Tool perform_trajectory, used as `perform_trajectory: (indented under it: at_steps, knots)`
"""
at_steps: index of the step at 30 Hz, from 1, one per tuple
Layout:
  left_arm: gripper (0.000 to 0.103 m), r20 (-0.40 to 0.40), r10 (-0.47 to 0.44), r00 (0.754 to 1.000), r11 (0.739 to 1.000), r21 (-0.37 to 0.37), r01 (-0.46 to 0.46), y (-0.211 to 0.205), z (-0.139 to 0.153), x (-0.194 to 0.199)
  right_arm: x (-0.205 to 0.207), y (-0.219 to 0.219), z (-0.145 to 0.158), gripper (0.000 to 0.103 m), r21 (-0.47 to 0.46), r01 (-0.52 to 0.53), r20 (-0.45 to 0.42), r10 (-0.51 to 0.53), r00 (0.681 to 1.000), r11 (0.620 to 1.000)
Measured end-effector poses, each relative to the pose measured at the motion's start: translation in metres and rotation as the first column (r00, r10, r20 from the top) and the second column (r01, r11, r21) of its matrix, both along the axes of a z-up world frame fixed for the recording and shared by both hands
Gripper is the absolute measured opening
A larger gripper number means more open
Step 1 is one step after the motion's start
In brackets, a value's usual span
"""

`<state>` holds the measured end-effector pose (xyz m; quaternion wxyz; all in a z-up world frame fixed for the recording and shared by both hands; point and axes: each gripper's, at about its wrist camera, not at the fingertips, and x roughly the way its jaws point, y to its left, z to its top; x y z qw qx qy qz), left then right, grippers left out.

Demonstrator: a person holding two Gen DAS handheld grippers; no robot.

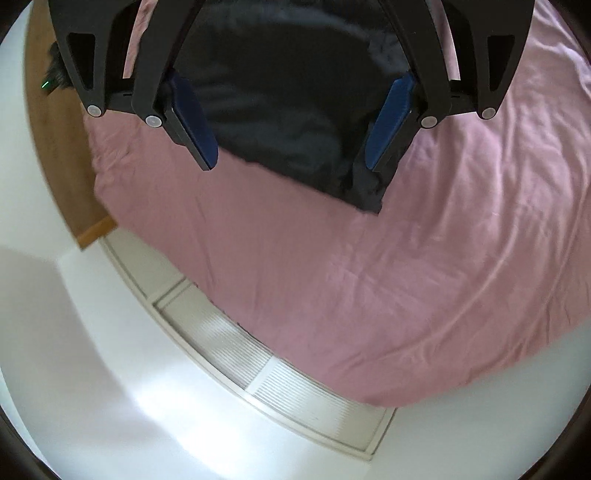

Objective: Fold large clothes
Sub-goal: 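Release the jacket with both grippers and pull them back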

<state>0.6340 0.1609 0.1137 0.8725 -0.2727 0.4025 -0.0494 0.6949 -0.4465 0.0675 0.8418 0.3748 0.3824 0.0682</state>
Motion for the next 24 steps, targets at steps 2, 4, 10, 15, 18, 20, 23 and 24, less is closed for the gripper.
perform_trajectory:
  at_steps: [2, 4, 10, 15, 18, 20, 23, 24]
  knots:
    - [0.080, 0.000, -0.019, 1.000, 0.999, 0.033, 0.019, -0.008, -0.001, -0.010, -0.013, 0.009, 0.009, 0.078, -0.051, -0.038, 0.005, 0.038, 0.999, 0.998]
    - [0.080, 0.000, -0.047, 0.999, 0.996, 0.080, 0.047, -0.017, -0.004, -0.029, -0.029, 0.024, 0.016, 0.078, -0.112, -0.081, 0.007, 0.083, 0.997, 0.990]
    - [0.080, -0.029, -0.141, 0.990, 0.966, 0.215, 0.144, -0.051, -0.028, -0.079, -0.085, 0.093, 0.015, 0.078, -0.382, -0.208, -0.030, 0.213, 0.977, 0.900]
    - [0.081, -0.071, -0.196, 0.978, 0.937, 0.280, 0.208, -0.077, -0.050, -0.110, -0.129, 0.141, 0.000, 0.078, -0.490, -0.267, -0.041, 0.284, 0.958, 0.830]
    - [0.082, -0.083, -0.214, 0.973, 0.921, 0.315, 0.230, -0.096, -0.062, -0.120, -0.143, 0.169, -0.009, 0.078, -0.547, -0.298, -0.047, 0.327, 0.944, 0.782]
    - [0.083, -0.077, -0.236, 0.969, 0.911, 0.329, 0.248, -0.109, -0.065, -0.122, -0.148, 0.187, -0.013, 0.078, -0.573, -0.308, -0.039, 0.351, 0.936, 0.759]
    - [0.084, -0.048, -0.290, 0.956, 0.885, 0.366, 0.287, -0.136, -0.066, -0.120, -0.150, 0.204, -0.015, 0.078, -0.590, -0.304, -0.018, 0.364, 0.931, 0.748]
    - [0.084, -0.037, -0.312, 0.949, 0.878, 0.372, 0.303, -0.146, -0.066, -0.117, -0.151, 0.208, -0.015, 0.078, -0.594, -0.301, -0.012, 0.366, 0.930, 0.746]
